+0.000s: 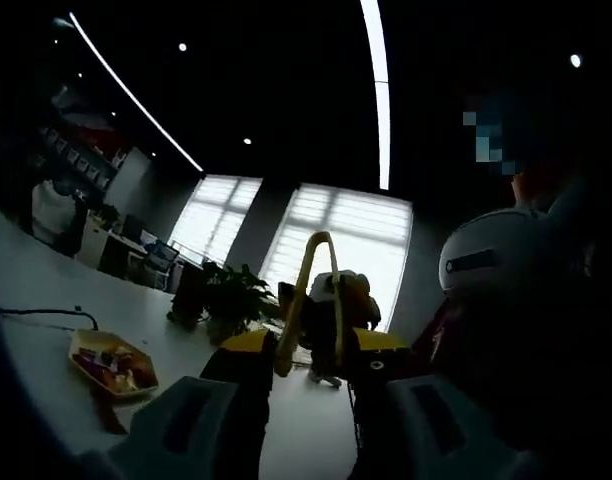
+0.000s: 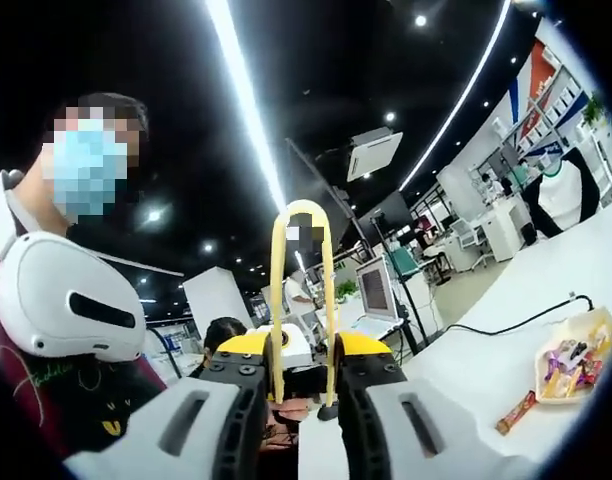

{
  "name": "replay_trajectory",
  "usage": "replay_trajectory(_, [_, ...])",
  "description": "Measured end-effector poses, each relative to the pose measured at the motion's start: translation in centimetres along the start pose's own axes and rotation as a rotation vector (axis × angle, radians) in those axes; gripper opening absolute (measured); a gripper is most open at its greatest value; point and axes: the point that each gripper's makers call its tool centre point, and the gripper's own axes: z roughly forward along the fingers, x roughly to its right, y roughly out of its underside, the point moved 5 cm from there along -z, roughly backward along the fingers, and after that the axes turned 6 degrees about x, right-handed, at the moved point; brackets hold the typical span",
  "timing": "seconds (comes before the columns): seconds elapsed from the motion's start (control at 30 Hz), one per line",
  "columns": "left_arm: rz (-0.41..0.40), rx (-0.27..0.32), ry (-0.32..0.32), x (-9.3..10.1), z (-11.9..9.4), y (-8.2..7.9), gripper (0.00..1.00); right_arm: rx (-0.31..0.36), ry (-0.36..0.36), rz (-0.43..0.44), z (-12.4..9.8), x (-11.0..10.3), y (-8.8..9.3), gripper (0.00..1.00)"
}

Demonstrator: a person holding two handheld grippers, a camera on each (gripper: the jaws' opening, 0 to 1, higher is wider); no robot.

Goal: Place the target food into the container with the food tongs after gripping and lifting it, then release it inside without dropping or visibly crushing the food.

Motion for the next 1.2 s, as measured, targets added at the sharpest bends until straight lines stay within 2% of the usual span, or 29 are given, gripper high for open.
replay_trajectory(0.03, [0.015,-0.008,-0.053,-0.7,-0.7,-0.1,0.35,0.007,0.035,-0.014,0.0,0.6,0.2,0.21])
replay_trajectory(0.1, [0.029,-0.009,-0.117,-1.5,-1.7,-0.6,0.42,0.035,0.103,-0.038,0.0,1.7,0.1,0.21])
replay_trajectory(0.17, [0.04,0.014,-0.15,-1.9,-2.8,-1.3,0.42,0.053,0.171,-0.072,-0.1,2.8,0.0,0.21])
replay_trajectory(0.2, [0.034,0.025,-0.167,-2.0,-3.8,-1.8,0.42,0.038,0.27,-0.103,-0.3,4.4,0.4,0.21])
replay_trajectory(0.23, [0.035,0.033,-0.188,-2.2,-4.3,-2.1,0.41,0.038,0.33,-0.121,-0.5,5.3,0.6,0.21])
replay_trajectory(0.27, [0.052,0.042,-0.239,-2.8,-5.4,-2.6,0.41,0.033,0.376,-0.136,-0.7,6.0,0.8,0.21])
replay_trajectory(0.3, [0.064,0.046,-0.27,-3.1,-6.1,-2.8,0.41,0.04,0.453,-0.154,-1.1,7.5,1.3,0.22])
replay_trajectory(0.43, [0.103,0.056,-0.404,-4.0,-9.2,-3.9,0.41,0.075,0.557,-0.118,-1.6,9.4,2.1,0.22])
replay_trajectory(0.47, [0.139,0.036,-0.441,-4.1,-9.9,-4.2,0.41,0.098,0.6,-0.117,-1.9,10.0,2.1,0.22])
replay_trajectory(0.53, [0.204,-0.009,-0.495,-4.4,-10.8,-4.4,0.41,0.093,0.625,-0.146,-2.0,10.5,2.3,0.22])
replay_trajectory(0.6, [0.296,-0.114,-0.566,-5.1,-11.8,-4.5,0.41,0.092,0.691,-0.178,-2.4,11.2,2.5,0.22])
replay_trajectory(0.7, [0.376,-0.204,-0.582,-6.0,-12.3,-4.7,0.43,0.1,0.747,-0.181,-2.3,11.8,2.9,0.22])
replay_trajectory(0.73, [0.41,-0.259,-0.582,-6.7,-12.6,-4.5,0.44,0.109,0.796,-0.202,-2.4,12.2,2.9,0.22])
replay_trajectory(0.8, [0.528,-0.345,-0.606,-8.3,-13.5,-4.6,0.43,0.124,0.832,-0.24,-2.2,12.4,3.0,0.22])
replay_trajectory(0.83, [0.512,-0.343,-0.616,-9.0,-13.6,-4.7,0.43,0.14,0.898,-0.264,-2.3,12.5,3.1,0.22])
replay_trajectory(0.87, [0.487,-0.316,-0.625,-9.5,-13.7,-5.0,0.43,0.148,0.941,-0.304,-2.3,12.6,3.1,0.22])
replay_trajectory(0.9, [0.458,-0.251,-0.63,-10.1,-13.7,-5.9,0.44,0.161,0.944,-0.359,-1.7,12.4,3.2,0.22])
replay_trajectory(0.93, [0.458,-0.249,-0.625,-10.5,-13.8,-6.2,0.44,0.17,0.96,-0.375,-1.4,12.3,3.5,0.22])
replay_trajectory(1.0, [0.477,-0.283,-0.664,-11.9,-14.6,-6.8,0.44,0.149,1.021,-0.409,-0.9,12.8,4.3,0.22])
replay_trajectory(1.1, [0.475,-0.337,-0.642,-13.3,-15.4,-6.7,0.47,0.192,1.113,-0.396,-0.5,13.4,5.1,0.22])
replay_trajectory(1.13, [0.501,-0.373,-0.625,-13.8,-15.7,-6.7,0.48,0.208,1.133,-0.364,-0.1,13.6,5.4,0.22])
replay_trajectory(1.2, [0.507,-0.389,-0.614,-14.3,-16.1,-6.7,0.48,0.199,1.145,-0.395,0.3,13.8,5.7,0.22])
